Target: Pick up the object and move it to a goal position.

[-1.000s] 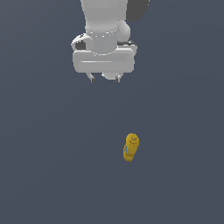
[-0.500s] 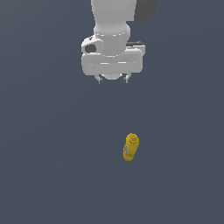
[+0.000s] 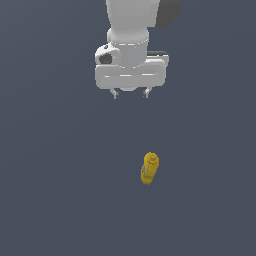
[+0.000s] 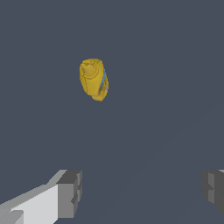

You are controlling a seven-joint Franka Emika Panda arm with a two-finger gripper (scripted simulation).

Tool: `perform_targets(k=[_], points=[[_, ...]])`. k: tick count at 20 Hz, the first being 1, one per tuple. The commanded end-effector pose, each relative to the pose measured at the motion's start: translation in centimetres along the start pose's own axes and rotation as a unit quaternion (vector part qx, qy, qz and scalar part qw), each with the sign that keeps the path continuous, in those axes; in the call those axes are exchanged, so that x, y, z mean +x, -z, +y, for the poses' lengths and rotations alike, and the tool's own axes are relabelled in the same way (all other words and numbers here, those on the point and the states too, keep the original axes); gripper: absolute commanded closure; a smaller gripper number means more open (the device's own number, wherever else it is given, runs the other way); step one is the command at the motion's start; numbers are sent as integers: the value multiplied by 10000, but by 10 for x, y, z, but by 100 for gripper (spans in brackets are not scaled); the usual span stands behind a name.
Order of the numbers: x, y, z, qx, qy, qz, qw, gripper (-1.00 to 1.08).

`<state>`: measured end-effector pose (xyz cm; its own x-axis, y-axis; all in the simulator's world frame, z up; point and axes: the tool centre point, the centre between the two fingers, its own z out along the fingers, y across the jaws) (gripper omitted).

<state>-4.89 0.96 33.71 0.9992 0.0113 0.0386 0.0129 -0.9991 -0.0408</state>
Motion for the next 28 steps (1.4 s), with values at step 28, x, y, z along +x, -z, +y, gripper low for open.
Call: perform_targets(k=[28], points=[[134, -114, -66, -208, -1016, -161, 9945, -92]])
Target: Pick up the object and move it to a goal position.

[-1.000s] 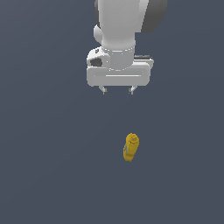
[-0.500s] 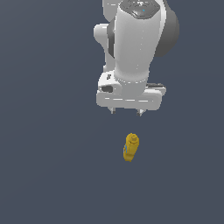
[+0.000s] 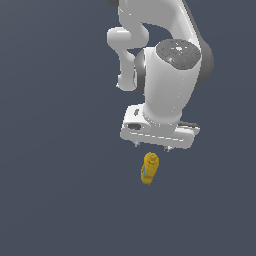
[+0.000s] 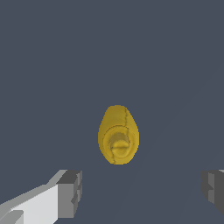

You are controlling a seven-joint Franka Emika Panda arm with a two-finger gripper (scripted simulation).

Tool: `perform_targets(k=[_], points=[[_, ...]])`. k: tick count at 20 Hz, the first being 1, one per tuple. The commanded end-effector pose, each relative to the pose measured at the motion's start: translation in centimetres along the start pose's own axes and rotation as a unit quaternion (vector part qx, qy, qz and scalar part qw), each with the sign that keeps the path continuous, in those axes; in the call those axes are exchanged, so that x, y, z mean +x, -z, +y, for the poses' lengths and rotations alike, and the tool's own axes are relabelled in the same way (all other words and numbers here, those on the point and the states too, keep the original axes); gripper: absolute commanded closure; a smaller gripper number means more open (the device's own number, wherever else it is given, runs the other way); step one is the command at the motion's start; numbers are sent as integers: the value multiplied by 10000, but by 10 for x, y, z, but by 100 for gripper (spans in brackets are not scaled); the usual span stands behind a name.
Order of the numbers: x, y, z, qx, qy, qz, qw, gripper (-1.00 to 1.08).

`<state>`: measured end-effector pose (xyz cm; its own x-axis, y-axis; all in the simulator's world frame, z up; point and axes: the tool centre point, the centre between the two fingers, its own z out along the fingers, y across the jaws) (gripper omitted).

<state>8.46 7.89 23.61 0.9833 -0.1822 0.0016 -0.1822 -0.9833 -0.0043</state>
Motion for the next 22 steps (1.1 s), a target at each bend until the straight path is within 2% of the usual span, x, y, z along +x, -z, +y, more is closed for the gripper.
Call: perform_targets(k=[1, 13, 22], points=[[5, -7, -5, -10, -60, -1, 10000, -92], [9, -21, -10, -21, -111, -12, 9999, -92], [8, -61, -10, -22, -120, -8, 9999, -92]])
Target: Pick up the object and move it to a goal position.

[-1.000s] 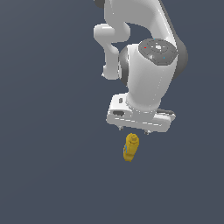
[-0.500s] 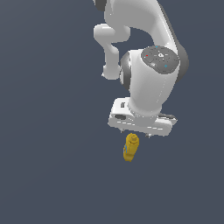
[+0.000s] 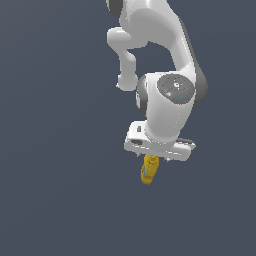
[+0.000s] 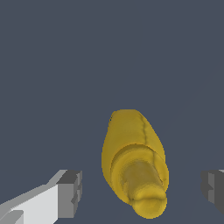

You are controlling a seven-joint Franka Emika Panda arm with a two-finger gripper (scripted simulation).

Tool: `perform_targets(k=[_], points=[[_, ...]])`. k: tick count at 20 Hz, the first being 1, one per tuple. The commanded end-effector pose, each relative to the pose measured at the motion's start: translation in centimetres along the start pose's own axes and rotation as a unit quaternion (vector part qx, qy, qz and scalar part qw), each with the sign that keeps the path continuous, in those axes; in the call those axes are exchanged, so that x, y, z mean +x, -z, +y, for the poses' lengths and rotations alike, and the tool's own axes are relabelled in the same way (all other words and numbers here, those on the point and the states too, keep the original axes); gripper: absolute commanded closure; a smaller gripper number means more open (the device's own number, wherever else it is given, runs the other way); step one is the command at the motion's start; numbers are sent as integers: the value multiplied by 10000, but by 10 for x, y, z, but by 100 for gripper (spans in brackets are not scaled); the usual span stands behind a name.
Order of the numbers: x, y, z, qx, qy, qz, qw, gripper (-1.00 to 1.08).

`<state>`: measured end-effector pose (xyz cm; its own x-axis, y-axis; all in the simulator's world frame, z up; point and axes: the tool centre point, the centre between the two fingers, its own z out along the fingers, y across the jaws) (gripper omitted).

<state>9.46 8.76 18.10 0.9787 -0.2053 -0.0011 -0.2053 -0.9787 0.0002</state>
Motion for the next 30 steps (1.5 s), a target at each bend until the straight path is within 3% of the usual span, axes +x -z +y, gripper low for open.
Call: perform_targets(k=[1, 7, 8, 22, 30], points=[[0, -8, 0, 1, -2, 5, 10000, -92], [2, -11, -1, 1, -2, 5, 10000, -92], [2, -11, -1, 1, -2, 5, 10000, 108], [1, -10, 4, 0, -3, 1, 10000, 108], [-3, -2, 46, 1, -5, 2, 10000, 108]])
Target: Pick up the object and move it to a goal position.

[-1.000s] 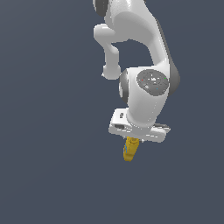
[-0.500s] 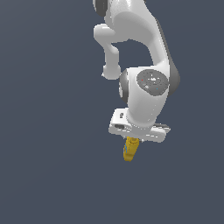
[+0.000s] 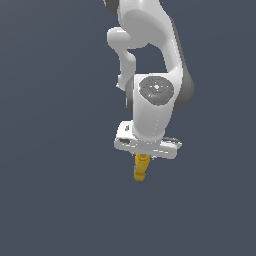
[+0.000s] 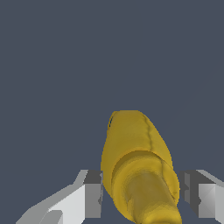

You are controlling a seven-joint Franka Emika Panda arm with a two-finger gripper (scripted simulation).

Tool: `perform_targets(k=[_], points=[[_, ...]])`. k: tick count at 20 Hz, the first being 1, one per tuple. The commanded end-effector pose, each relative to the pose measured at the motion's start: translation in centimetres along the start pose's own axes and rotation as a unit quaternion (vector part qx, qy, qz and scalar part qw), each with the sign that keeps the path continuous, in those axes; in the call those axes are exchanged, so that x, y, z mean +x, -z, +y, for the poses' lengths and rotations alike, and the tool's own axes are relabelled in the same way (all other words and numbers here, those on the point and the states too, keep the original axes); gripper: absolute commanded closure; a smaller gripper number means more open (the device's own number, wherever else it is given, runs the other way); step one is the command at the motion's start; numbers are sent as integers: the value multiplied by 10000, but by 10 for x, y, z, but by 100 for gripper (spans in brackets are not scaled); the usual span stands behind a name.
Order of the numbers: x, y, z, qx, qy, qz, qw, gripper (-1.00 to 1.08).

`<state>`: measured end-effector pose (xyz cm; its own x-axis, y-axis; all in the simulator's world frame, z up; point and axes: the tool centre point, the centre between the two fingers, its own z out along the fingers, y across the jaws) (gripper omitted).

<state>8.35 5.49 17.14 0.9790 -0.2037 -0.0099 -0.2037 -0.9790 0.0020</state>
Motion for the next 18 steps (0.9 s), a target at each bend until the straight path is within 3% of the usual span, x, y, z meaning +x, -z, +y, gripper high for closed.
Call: perform_targets(k=[1, 18], points=[[1, 9, 21, 10, -13, 46, 10000, 108], [-13, 46, 219, 15, -16, 47, 10000, 108]])
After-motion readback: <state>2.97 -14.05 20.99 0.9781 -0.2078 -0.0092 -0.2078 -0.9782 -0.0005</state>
